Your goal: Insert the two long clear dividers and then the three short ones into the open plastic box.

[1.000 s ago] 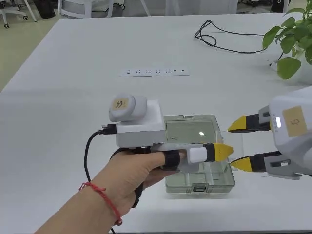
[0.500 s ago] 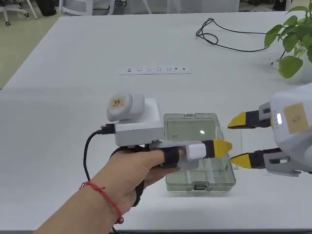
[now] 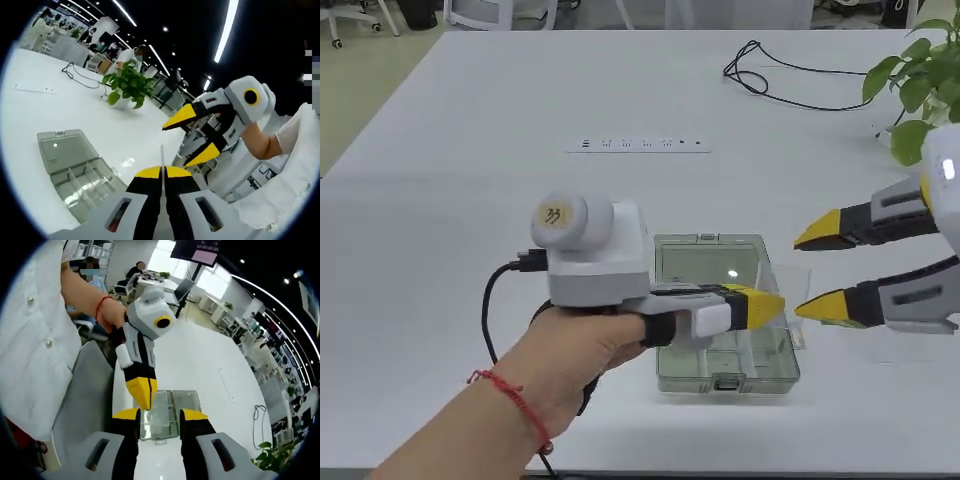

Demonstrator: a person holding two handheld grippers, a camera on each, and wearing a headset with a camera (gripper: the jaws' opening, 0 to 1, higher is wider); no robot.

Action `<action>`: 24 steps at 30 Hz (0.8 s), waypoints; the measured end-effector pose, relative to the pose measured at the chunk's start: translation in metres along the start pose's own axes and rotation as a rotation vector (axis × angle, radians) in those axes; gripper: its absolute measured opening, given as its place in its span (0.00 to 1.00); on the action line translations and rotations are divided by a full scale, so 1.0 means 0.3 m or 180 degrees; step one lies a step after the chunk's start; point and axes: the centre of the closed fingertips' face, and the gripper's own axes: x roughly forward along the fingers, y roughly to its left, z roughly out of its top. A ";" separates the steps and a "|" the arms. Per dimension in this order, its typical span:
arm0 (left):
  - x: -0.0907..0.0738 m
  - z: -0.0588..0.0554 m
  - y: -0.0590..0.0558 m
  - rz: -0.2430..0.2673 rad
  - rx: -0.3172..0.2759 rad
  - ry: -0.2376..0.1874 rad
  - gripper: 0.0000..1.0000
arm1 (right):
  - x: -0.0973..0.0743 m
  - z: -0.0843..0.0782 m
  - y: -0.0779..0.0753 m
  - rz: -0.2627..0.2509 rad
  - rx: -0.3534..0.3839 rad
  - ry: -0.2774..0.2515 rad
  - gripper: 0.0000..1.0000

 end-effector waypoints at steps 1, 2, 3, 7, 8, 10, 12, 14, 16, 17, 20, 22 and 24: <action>-0.002 -0.002 -0.007 -0.0036 0.0082 0.0011 0.00 | -0.003 -0.002 -0.002 0.0100 0.0078 -0.0046 0.31; -0.003 -0.004 -0.012 -0.0060 0.0154 0.0025 0.00 | -0.004 -0.005 -0.003 0.0176 0.0112 -0.0073 0.29; -0.007 -0.008 -0.016 -0.0075 0.0285 0.0053 0.00 | -0.008 -0.001 0.002 0.0284 0.0147 -0.0117 0.27; -0.021 -0.024 -0.033 -0.0181 0.0659 0.0126 0.00 | -0.011 0.005 0.016 0.0554 0.0278 -0.0178 0.22; -0.024 -0.025 -0.038 -0.0209 0.0738 0.0125 0.00 | -0.010 0.006 0.019 0.0610 0.0306 -0.0185 0.21; -0.029 -0.029 -0.046 -0.0238 0.0876 0.0133 0.00 | -0.008 0.016 0.043 0.0774 0.0327 -0.0198 0.19; -0.032 -0.032 -0.058 -0.0289 0.0922 0.0142 0.00 | -0.003 0.017 0.053 0.0898 0.0337 -0.0191 0.17; -0.034 -0.033 -0.067 -0.0329 0.1041 0.0141 0.00 | 0.003 0.025 0.072 0.1030 0.0371 -0.0196 0.16; -0.035 -0.037 -0.073 -0.0367 0.1047 0.0151 0.00 | 0.011 0.031 0.079 0.1127 0.0398 -0.0210 0.14; -0.036 -0.036 -0.075 -0.0377 0.1078 0.0139 0.00 | 0.014 0.032 0.084 0.1160 0.0390 -0.0208 0.14; -0.040 -0.032 -0.080 -0.0404 0.1109 0.0099 0.00 | 0.021 0.034 0.100 0.1292 0.0403 -0.0193 0.09; -0.041 -0.030 -0.082 -0.0415 0.1110 0.0090 0.00 | 0.023 0.034 0.103 0.1324 0.0416 -0.0187 0.09; -0.043 -0.031 -0.086 -0.0439 0.1165 0.0085 0.00 | 0.027 0.034 0.109 0.1365 0.0419 -0.0168 0.08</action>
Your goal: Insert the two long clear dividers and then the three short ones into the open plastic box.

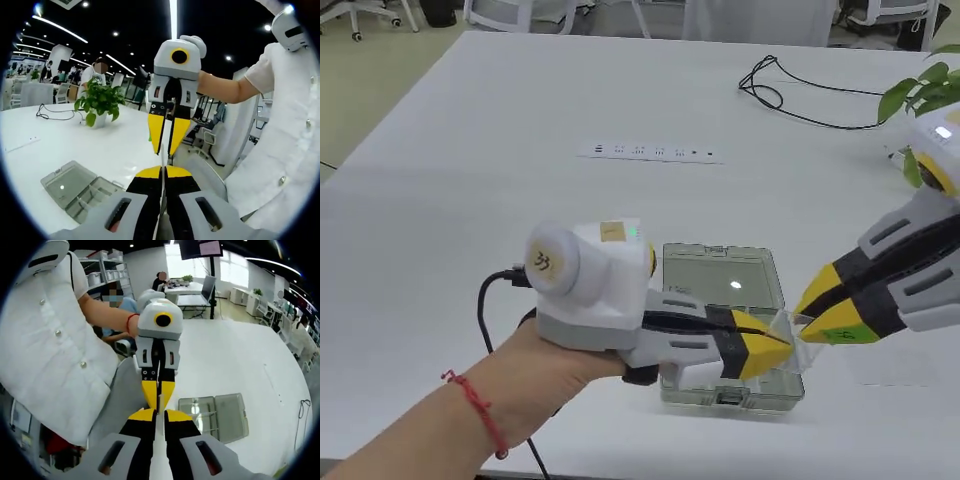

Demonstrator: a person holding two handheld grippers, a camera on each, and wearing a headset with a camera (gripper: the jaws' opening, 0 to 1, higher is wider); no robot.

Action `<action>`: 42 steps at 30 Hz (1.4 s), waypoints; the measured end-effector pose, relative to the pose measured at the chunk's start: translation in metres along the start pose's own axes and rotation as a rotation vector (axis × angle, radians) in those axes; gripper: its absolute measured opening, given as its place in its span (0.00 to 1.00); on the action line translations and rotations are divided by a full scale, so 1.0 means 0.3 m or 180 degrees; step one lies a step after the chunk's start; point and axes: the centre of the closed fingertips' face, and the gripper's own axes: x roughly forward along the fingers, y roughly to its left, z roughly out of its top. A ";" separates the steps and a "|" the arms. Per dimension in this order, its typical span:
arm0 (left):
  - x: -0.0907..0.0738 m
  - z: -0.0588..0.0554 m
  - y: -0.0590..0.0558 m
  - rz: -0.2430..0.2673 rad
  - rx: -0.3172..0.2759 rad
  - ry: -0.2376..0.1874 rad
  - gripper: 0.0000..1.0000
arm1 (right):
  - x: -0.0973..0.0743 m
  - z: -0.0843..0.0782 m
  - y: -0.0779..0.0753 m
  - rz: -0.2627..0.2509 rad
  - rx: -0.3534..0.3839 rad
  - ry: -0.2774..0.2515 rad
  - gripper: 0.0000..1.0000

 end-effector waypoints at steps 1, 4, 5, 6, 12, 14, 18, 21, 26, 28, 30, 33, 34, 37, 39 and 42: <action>0.000 0.000 -0.001 -0.0004 0.0003 0.0000 0.00 | 0.001 -0.001 0.002 0.0016 0.0001 0.0005 0.08; -0.002 0.000 0.000 -0.0019 0.0035 -0.0020 0.00 | 0.007 -0.004 0.008 0.0070 0.0027 0.0017 0.06; -0.003 -0.001 0.000 -0.0013 0.0037 -0.0013 0.00 | 0.008 -0.006 0.006 0.0076 0.0030 0.0026 0.05; -0.003 -0.002 -0.001 -0.0017 0.0039 -0.0011 0.00 | 0.009 -0.008 0.006 0.0082 0.0029 0.0028 0.04; -0.004 -0.009 -0.002 -0.0009 0.0086 -0.0003 0.00 | 0.018 -0.007 0.017 0.0158 0.0057 0.0024 0.03; -0.005 -0.013 -0.001 0.0003 0.0099 0.0004 0.00 | 0.024 -0.008 0.021 0.0170 0.0049 0.0029 0.03; -0.008 -0.023 0.000 0.0023 0.0128 0.0030 0.00 | 0.037 -0.004 0.035 0.0187 0.0043 0.0039 0.03; -0.012 -0.027 0.000 0.0045 0.0128 0.0035 0.00 | 0.045 -0.001 0.039 0.0187 0.0041 0.0042 0.03; -0.022 -0.036 0.002 0.0095 0.0143 0.0034 0.00 | 0.059 0.008 0.049 0.0191 0.0029 0.0046 0.03; -0.026 -0.037 0.005 0.0120 0.0149 0.0028 0.00 | 0.062 0.012 0.051 0.0187 0.0027 0.0044 0.03; -0.032 -0.039 0.009 0.0142 0.0140 0.0024 0.00 | 0.064 0.018 0.054 0.0187 0.0023 0.0034 0.03; -0.041 -0.050 0.017 0.0201 0.0151 0.0065 0.01 | 0.060 0.020 0.045 0.0181 0.0015 0.0022 0.03; -0.044 -0.054 0.019 0.0214 0.0142 0.0076 0.02 | 0.059 0.022 0.045 0.0177 0.0009 0.0021 0.03; -0.058 -0.064 0.027 0.0266 0.0156 0.0099 0.04 | 0.059 0.028 0.044 0.0162 0.0010 0.0008 0.03; -0.070 -0.070 0.035 0.0314 0.0146 0.0112 0.06 | 0.058 0.030 0.043 0.0150 0.0020 0.0001 0.03; -0.086 -0.081 0.046 0.0382 0.0165 0.0147 0.09 | 0.055 0.035 0.040 0.0123 0.0016 -0.0014 0.03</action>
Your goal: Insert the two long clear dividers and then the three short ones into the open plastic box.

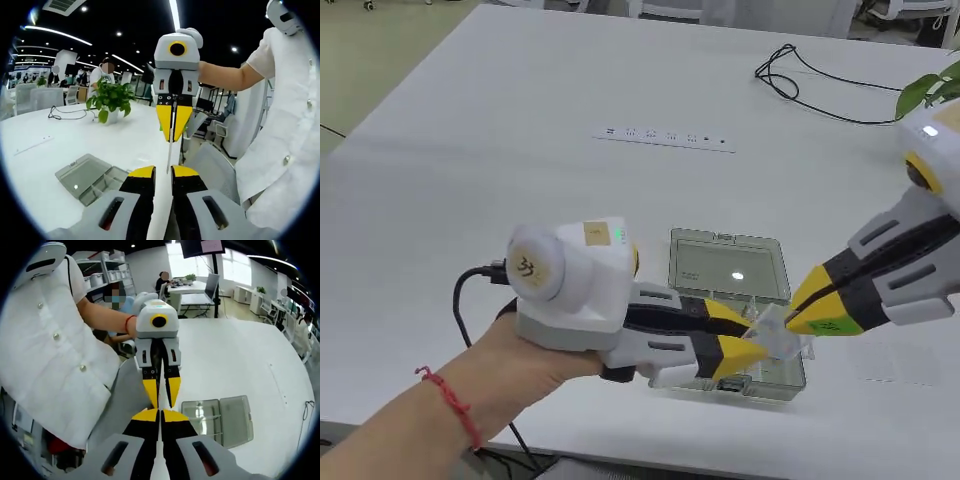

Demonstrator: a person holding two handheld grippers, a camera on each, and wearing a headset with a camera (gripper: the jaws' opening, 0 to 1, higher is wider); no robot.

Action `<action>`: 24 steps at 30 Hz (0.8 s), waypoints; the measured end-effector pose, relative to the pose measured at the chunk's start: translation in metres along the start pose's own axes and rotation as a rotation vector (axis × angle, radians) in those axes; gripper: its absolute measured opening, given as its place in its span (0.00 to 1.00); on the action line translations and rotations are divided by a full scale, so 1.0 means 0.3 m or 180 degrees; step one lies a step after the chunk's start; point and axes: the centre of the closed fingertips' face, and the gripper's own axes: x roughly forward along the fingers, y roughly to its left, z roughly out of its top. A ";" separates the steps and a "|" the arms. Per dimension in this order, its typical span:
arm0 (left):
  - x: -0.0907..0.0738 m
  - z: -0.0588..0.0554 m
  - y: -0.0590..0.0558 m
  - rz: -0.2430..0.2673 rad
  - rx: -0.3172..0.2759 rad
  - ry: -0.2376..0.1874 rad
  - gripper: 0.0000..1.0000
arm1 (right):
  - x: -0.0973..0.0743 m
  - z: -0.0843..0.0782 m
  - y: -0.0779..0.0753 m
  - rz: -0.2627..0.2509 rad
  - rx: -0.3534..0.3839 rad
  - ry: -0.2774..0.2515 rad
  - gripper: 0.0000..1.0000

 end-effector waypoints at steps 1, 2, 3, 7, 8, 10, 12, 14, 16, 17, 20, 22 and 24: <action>-0.004 -0.005 0.003 0.0015 0.0002 0.0014 0.10 | -0.001 0.002 -0.002 -0.0012 0.0003 -0.0006 0.03; -0.011 -0.011 0.007 0.0042 0.0011 0.0030 0.11 | -0.003 0.004 -0.005 -0.0029 0.0003 -0.0013 0.03; -0.016 -0.015 0.010 0.0059 0.0015 0.0040 0.13 | -0.005 0.004 -0.010 -0.0044 0.0001 -0.0014 0.03; -0.040 -0.038 0.025 0.0144 0.0007 0.0097 0.17 | -0.013 0.003 -0.046 -0.0110 0.0010 -0.0035 0.03; -0.044 -0.042 0.027 0.0161 0.0010 0.0106 0.18 | -0.014 0.002 -0.054 -0.0124 0.0007 -0.0032 0.03; -0.056 -0.049 0.036 0.0209 0.0009 0.0124 0.21 | -0.014 0.000 -0.069 -0.0151 -0.0002 -0.0021 0.03; -0.067 -0.056 0.045 0.0249 0.0009 0.0142 0.24 | -0.011 -0.002 -0.084 -0.0164 0.0009 -0.0022 0.03; -0.076 -0.062 0.053 0.0293 0.0006 0.0159 0.26 | -0.006 -0.008 -0.100 -0.0188 0.0003 0.0001 0.03; -0.086 -0.069 0.063 0.0340 0.0007 0.0178 0.30 | 0.000 -0.011 -0.116 -0.0207 0.0009 0.0009 0.03; -0.089 -0.071 0.067 0.0361 0.0009 0.0184 0.31 | 0.003 -0.010 -0.122 -0.0216 0.0012 0.0007 0.03; -0.102 -0.082 0.083 0.0431 0.0011 0.0214 0.37 | 0.016 -0.013 -0.147 -0.0264 0.0000 0.0036 0.03; -0.110 -0.089 0.096 0.0488 0.0021 0.0234 0.41 | 0.027 -0.013 -0.164 -0.0287 0.0001 0.0039 0.03; -0.119 -0.096 0.109 0.0535 0.0003 0.0236 0.46 | 0.039 -0.014 -0.186 -0.0326 -0.0001 0.0045 0.03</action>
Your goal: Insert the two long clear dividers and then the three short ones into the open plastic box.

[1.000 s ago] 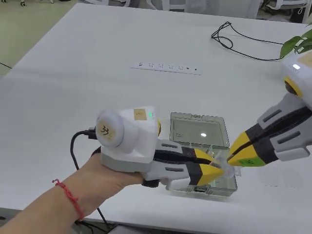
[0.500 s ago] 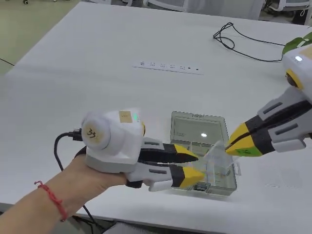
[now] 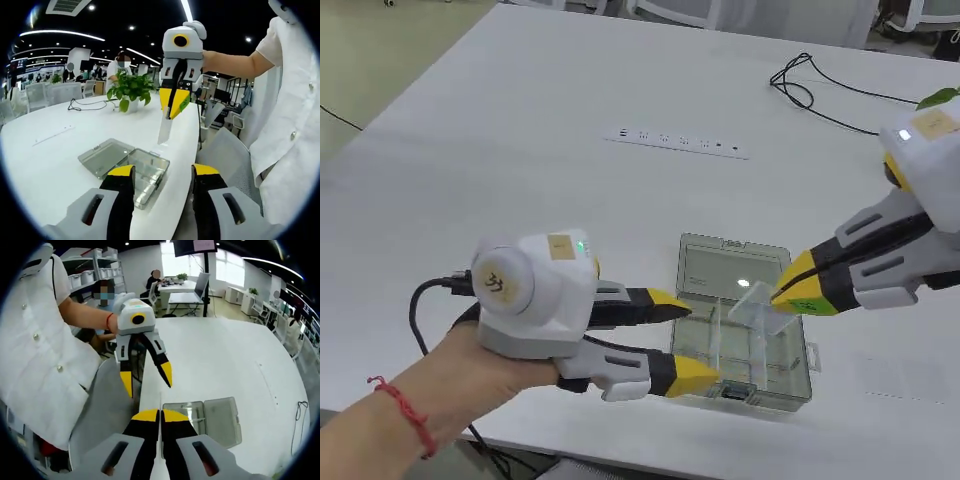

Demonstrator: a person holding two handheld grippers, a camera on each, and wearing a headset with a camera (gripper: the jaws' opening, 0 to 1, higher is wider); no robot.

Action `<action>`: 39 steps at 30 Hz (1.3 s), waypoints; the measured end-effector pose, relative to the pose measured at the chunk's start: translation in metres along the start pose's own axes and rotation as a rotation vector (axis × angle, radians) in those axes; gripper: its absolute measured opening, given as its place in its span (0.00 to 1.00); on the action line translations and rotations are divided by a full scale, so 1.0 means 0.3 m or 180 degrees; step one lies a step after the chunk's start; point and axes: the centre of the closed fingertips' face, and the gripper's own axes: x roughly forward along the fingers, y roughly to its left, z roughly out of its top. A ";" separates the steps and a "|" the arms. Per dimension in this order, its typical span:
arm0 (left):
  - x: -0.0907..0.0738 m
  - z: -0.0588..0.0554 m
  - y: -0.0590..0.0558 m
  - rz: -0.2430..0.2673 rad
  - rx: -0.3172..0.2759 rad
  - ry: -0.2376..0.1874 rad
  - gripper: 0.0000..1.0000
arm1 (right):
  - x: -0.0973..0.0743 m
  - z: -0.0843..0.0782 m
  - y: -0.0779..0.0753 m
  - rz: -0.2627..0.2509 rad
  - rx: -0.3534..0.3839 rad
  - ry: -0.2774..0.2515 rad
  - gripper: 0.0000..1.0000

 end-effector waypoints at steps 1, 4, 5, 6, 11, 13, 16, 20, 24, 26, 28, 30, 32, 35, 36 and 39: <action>-0.002 -0.004 0.005 0.0019 -0.0003 0.0007 0.48 | 0.003 0.000 -0.003 -0.0007 0.0003 -0.0001 0.03; -0.011 -0.019 0.026 0.0097 0.0003 0.0034 0.53 | 0.021 -0.002 -0.037 -0.0080 0.0014 -0.0006 0.03; -0.013 -0.021 0.031 0.0111 -0.0004 0.0030 0.55 | 0.026 -0.005 -0.049 -0.0093 0.0025 -0.0018 0.03; -0.016 -0.023 0.037 0.0133 -0.0010 0.0021 0.57 | 0.034 -0.008 -0.064 -0.0113 0.0038 -0.0026 0.03; -0.022 -0.037 0.057 0.0200 -0.0024 0.0027 0.65 | 0.077 -0.021 -0.083 -0.0136 0.0028 0.0004 0.03; -0.022 -0.043 0.063 0.0215 -0.0018 0.0017 0.68 | 0.096 -0.027 -0.093 -0.0150 0.0033 0.0002 0.03; -0.023 -0.050 0.075 0.0250 -0.0054 0.0005 0.74 | 0.126 -0.039 -0.113 -0.0159 0.0060 -0.0026 0.03; -0.023 -0.056 0.089 0.0293 -0.0070 -0.0009 0.81 | 0.163 -0.058 -0.134 -0.0182 0.0074 -0.0023 0.03; -0.023 -0.063 0.101 0.0325 -0.0063 -0.0008 0.88 | 0.196 -0.080 -0.149 -0.0193 0.0085 -0.0025 0.03; -0.023 -0.068 0.106 0.0339 -0.0076 -0.0007 0.91 | 0.223 -0.103 -0.166 -0.0205 0.0090 -0.0023 0.03; -0.023 -0.072 0.110 0.0358 -0.0089 -0.0015 0.94 | 0.232 -0.112 -0.172 -0.0214 0.0096 -0.0021 0.03; -0.025 -0.075 0.112 0.0371 -0.0090 -0.0023 0.96 | 0.243 -0.125 -0.186 -0.0222 0.0109 -0.0030 0.03; -0.025 -0.079 0.111 0.0365 -0.0118 -0.0020 0.98 | 0.253 -0.131 -0.189 -0.0229 0.0115 -0.0033 0.03; -0.026 -0.085 0.109 0.0365 -0.0131 -0.0016 1.00 | 0.271 -0.142 -0.196 -0.0223 0.0138 -0.0046 0.03; -0.026 -0.085 0.108 0.0361 -0.0145 -0.0020 1.00 | 0.275 -0.147 -0.197 -0.0218 0.0140 -0.0039 0.03; -0.028 -0.087 0.107 0.0357 -0.0141 -0.0026 1.00 | 0.287 -0.148 -0.181 -0.0209 0.0137 -0.0026 0.03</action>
